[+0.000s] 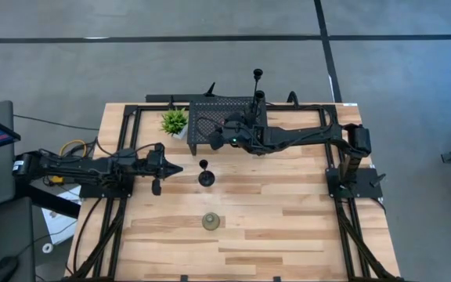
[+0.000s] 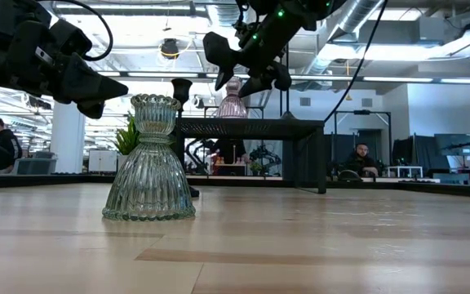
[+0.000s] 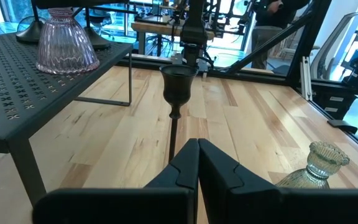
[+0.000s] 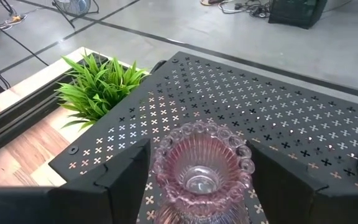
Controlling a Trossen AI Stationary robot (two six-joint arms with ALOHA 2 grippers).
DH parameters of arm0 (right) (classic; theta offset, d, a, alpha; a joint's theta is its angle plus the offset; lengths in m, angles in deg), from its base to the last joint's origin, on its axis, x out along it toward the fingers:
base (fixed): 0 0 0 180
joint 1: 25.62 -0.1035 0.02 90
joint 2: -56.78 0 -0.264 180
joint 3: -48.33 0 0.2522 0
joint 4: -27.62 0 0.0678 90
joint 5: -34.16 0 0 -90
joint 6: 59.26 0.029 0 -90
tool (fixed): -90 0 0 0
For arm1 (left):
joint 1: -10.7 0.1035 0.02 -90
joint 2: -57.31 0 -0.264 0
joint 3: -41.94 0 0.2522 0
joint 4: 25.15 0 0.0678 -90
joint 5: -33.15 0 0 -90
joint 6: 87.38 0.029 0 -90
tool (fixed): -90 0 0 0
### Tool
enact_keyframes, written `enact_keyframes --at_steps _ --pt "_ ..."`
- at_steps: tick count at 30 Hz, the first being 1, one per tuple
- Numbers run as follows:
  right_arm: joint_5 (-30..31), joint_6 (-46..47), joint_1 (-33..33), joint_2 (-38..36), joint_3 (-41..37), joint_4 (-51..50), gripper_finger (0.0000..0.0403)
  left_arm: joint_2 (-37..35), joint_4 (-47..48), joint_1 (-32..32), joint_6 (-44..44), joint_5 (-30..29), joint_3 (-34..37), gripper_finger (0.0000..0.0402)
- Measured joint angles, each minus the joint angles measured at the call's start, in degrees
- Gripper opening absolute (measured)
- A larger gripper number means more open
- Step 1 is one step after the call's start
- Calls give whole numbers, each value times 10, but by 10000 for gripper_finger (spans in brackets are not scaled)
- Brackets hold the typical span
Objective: Pick & Place candle stick holders
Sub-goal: Put the pink glass candle holder on the shelf
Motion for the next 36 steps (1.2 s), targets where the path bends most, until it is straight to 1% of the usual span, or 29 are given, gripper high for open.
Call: enact_keyframes --at_steps 12,17,23,30,36 --pt "0 -15 -7 0 0 0 251 0 0 0 0 0 0 7" --pt "0 -43 -13 0 0 -1 251 0 0 0 0 0 0 7" --pt "2 -45 -15 0 0 -4 251 0 0 0 0 0 0 7" --pt "43 -45 -15 0 0 -27 251 0 0 0 0 0 0 7" --pt "45 -45 -26 0 0 -31 251 0 0 0 0 0 0 7"
